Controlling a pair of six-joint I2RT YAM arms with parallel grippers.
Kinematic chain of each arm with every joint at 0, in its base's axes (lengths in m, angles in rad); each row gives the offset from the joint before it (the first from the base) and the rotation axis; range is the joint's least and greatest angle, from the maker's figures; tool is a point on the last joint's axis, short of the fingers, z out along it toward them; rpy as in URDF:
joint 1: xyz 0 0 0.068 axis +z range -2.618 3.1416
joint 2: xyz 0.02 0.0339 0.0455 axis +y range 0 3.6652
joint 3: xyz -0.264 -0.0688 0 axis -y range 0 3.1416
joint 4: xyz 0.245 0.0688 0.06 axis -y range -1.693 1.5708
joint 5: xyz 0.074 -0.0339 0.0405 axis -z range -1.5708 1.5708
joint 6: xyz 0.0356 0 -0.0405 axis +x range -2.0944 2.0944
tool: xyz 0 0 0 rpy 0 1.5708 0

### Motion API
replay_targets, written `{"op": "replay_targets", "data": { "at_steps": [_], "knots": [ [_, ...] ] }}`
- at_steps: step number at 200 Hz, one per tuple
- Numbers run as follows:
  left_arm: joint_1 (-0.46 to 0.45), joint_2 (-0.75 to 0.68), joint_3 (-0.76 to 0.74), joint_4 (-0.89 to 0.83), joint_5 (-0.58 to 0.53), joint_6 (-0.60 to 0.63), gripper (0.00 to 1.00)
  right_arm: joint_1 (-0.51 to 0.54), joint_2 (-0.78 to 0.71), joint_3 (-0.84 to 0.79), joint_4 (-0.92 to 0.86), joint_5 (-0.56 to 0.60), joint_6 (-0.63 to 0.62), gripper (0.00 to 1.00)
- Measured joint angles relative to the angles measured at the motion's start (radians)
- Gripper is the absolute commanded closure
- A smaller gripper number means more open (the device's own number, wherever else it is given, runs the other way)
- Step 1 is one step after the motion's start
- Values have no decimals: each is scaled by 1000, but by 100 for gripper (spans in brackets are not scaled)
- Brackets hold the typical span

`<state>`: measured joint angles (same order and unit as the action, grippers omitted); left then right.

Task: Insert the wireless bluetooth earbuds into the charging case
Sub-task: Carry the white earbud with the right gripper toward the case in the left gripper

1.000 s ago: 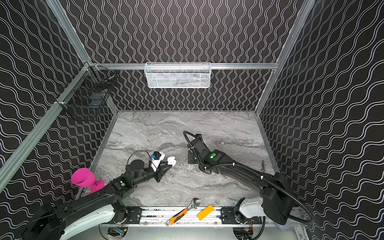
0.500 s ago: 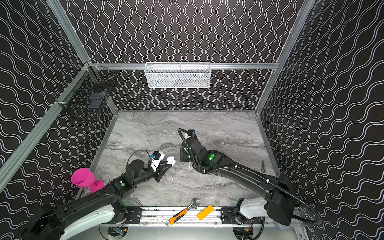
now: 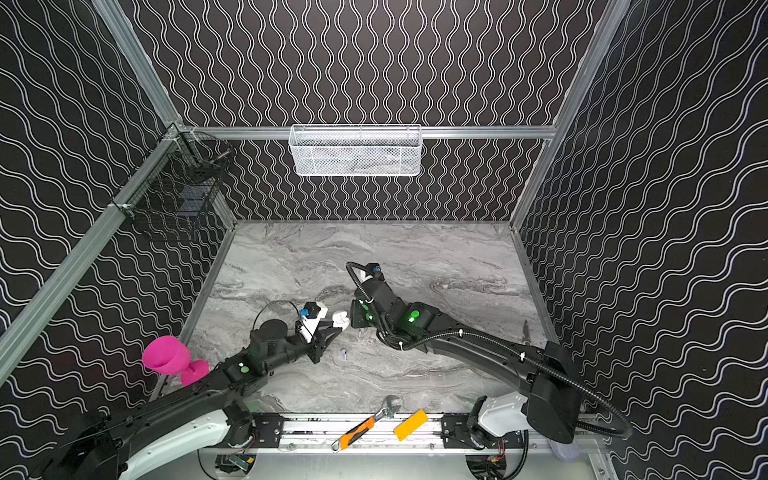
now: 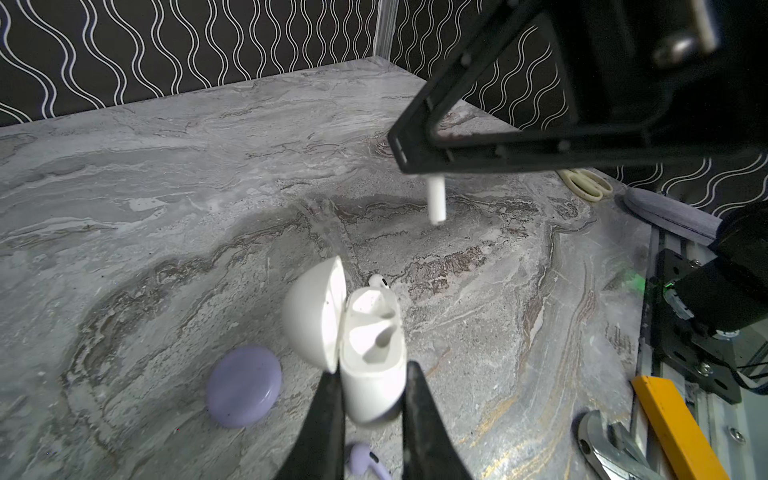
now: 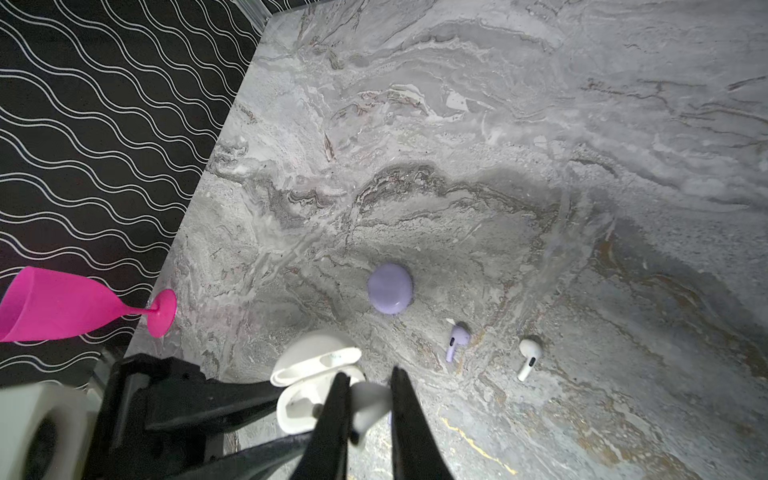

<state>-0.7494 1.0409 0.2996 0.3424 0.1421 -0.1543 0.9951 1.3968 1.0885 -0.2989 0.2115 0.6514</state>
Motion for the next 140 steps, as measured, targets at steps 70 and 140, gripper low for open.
{"op": "replay_targets", "data": {
  "at_steps": [70,140],
  "knots": [
    [0,-3,0,-6,-8,0,97,11,47,0,49,-39,15,88],
    [0,-6,0,-7,-11,0,97,14,78,0,80,-56,22,88]
  ]
}}
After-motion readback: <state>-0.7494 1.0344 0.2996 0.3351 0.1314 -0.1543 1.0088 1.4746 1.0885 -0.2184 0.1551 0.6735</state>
